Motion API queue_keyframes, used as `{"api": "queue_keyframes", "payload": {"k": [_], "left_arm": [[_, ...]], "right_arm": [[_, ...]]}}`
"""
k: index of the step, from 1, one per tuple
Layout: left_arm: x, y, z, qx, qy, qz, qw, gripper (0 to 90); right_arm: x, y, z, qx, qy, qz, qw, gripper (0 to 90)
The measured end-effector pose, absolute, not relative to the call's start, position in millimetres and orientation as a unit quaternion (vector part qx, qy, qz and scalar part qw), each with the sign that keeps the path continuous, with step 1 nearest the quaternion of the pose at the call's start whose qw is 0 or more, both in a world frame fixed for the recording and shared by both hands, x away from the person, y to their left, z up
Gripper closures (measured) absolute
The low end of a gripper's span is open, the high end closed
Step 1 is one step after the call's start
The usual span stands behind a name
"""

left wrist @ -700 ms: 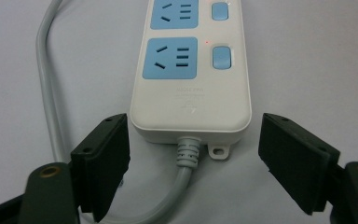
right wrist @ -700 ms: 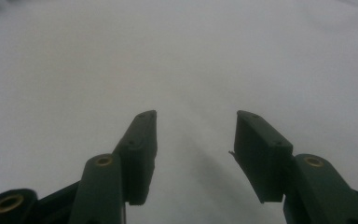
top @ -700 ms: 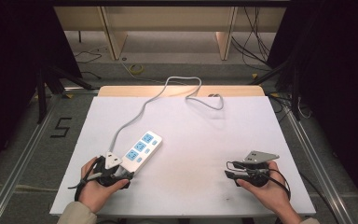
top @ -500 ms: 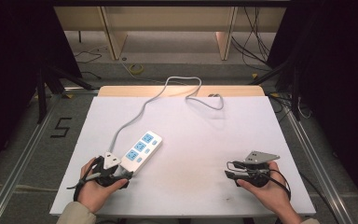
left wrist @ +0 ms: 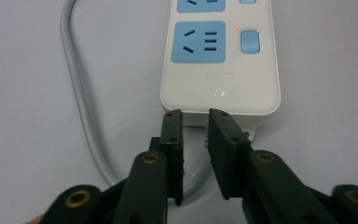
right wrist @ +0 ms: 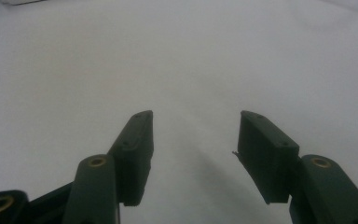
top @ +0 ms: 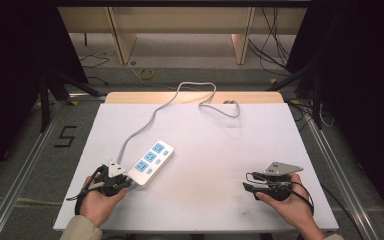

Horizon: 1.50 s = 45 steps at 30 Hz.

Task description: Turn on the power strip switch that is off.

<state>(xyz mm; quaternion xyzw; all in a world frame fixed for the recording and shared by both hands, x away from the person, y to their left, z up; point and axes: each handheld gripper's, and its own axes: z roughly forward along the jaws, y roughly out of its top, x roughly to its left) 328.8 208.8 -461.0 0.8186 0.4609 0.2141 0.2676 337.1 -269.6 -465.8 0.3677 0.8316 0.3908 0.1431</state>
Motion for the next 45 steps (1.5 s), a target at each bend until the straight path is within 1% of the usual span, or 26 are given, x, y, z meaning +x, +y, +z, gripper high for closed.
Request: {"api": "queue_keyframes", "payload": {"k": [4, 5, 30, 45], "left_arm": [[329, 209, -460, 0.82, 0.464, 0.21, 0.259, 89.1], [330, 209, -460, 0.82, 0.467, 0.208, 0.258, 89.4], [349, 202, -448, 0.823, 0.487, 0.174, 0.234, 89.7], [358, 197, -444, 0.827, 0.485, 0.156, 0.239, 89.7]], "right_arm": [[337, -270, -466, 0.368, 0.832, 0.391, 0.143, 46.2], [337, -269, -466, 0.368, 0.832, 0.391, 0.143, 46.2], [337, -267, -466, 0.366, 0.832, 0.391, 0.146, 45.7], [337, -268, -466, 0.368, 0.832, 0.389, 0.145, 45.1]]}}
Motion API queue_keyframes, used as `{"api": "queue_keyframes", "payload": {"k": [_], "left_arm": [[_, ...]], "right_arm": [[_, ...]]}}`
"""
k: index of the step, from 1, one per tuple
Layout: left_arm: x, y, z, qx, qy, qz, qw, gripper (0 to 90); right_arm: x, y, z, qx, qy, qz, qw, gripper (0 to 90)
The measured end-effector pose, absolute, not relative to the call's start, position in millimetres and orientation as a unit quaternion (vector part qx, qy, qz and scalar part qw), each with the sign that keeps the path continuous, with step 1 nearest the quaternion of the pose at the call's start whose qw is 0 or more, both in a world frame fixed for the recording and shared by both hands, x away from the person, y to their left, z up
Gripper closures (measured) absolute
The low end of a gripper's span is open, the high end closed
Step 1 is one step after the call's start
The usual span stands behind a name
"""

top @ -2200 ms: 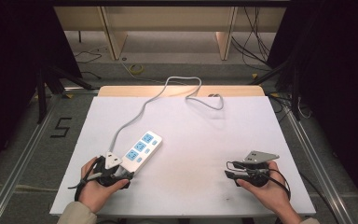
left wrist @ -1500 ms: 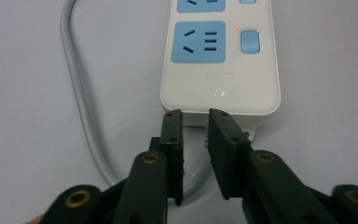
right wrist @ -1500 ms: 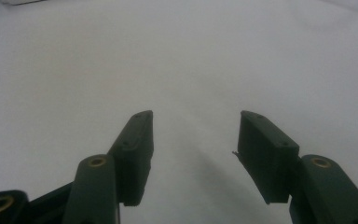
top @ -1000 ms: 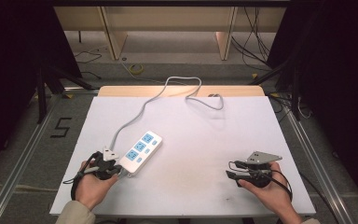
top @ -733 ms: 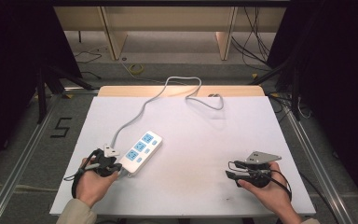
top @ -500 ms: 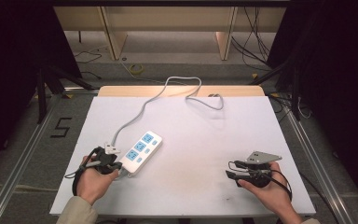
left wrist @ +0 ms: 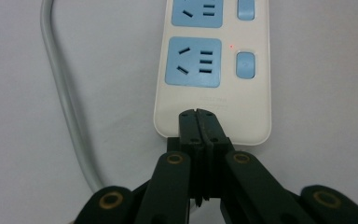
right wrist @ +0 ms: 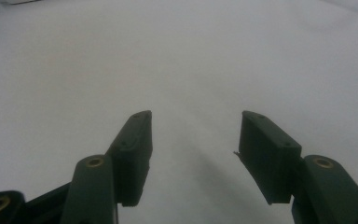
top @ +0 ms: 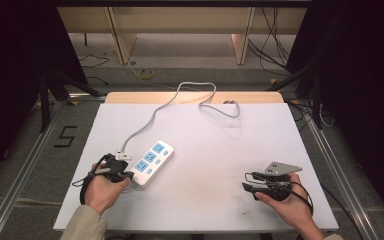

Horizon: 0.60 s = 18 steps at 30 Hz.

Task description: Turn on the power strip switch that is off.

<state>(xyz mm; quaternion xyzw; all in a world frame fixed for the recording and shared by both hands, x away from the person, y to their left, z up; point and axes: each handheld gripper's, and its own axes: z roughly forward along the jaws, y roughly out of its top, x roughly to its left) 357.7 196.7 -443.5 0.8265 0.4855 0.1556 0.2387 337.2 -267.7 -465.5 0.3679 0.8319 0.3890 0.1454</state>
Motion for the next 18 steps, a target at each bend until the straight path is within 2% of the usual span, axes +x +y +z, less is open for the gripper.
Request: {"api": "queue_keyframes", "payload": {"k": [18], "left_arm": [[365.6, 192.7, -437.1, 0.822, 0.499, 0.136, 0.237, 89.8]], "right_arm": [[336.8, -269.0, -464.5, 0.374, 0.829, 0.39, 0.146, 44.3]]}}
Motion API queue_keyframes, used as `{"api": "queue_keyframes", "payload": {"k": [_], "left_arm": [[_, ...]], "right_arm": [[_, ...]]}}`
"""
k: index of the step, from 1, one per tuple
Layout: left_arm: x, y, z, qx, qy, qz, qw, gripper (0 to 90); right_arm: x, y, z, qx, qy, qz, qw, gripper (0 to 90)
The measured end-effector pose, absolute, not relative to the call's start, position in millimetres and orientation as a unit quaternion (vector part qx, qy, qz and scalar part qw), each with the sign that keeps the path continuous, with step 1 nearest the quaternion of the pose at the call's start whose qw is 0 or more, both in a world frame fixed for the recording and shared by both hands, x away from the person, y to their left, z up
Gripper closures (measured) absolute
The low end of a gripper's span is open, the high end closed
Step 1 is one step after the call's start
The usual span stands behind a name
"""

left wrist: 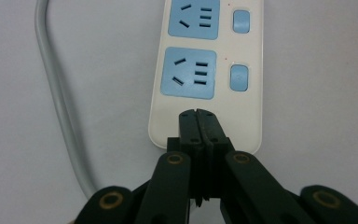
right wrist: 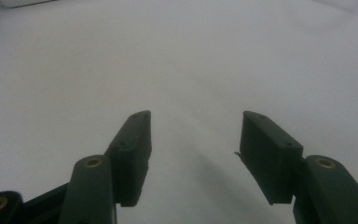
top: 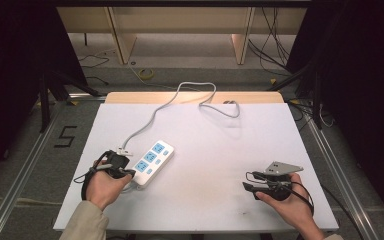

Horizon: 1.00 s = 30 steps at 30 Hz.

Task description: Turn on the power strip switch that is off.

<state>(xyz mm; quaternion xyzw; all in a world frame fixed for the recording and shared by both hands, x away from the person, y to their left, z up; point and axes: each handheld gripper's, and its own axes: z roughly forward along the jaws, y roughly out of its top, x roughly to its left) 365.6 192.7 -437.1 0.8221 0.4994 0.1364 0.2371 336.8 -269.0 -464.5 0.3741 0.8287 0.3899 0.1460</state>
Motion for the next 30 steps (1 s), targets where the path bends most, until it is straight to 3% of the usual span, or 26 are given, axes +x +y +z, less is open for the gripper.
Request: {"api": "queue_keyframes", "payload": {"k": [30], "left_arm": [[385, 179, -427, 0.834, 0.492, 0.118, 0.22, 89.8]], "right_arm": [[337, -269, -464, 0.376, 0.826, 0.395, 0.145, 42.6]]}}
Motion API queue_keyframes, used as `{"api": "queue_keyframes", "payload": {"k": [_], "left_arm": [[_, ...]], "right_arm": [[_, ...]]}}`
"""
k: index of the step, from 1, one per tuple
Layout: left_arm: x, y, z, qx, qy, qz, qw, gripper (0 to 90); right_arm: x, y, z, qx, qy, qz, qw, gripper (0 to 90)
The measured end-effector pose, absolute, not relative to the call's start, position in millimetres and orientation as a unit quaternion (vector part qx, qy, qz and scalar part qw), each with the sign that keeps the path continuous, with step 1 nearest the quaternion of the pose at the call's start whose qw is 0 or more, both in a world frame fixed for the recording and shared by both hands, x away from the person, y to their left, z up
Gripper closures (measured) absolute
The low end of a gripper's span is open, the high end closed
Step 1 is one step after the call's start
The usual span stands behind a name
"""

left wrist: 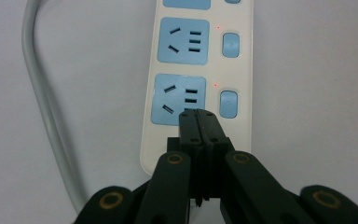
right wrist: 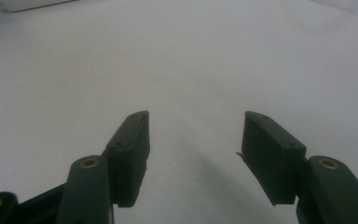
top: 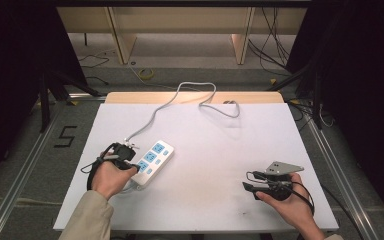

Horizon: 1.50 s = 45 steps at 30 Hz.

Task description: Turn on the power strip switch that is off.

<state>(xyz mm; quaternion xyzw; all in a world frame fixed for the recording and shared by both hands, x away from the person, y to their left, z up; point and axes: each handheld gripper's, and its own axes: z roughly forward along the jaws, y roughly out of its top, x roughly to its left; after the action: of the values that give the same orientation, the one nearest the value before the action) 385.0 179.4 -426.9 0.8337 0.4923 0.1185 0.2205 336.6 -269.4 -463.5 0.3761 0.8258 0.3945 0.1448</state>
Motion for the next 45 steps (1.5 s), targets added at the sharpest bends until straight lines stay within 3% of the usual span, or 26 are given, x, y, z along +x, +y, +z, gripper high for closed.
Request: {"api": "queue_keyframes", "payload": {"k": [45], "left_arm": [[414, 160, -420, 0.852, 0.473, 0.109, 0.194, 89.9]], "right_arm": [[336, -271, -462, 0.376, 0.824, 0.398, 0.145, 42.6]]}}
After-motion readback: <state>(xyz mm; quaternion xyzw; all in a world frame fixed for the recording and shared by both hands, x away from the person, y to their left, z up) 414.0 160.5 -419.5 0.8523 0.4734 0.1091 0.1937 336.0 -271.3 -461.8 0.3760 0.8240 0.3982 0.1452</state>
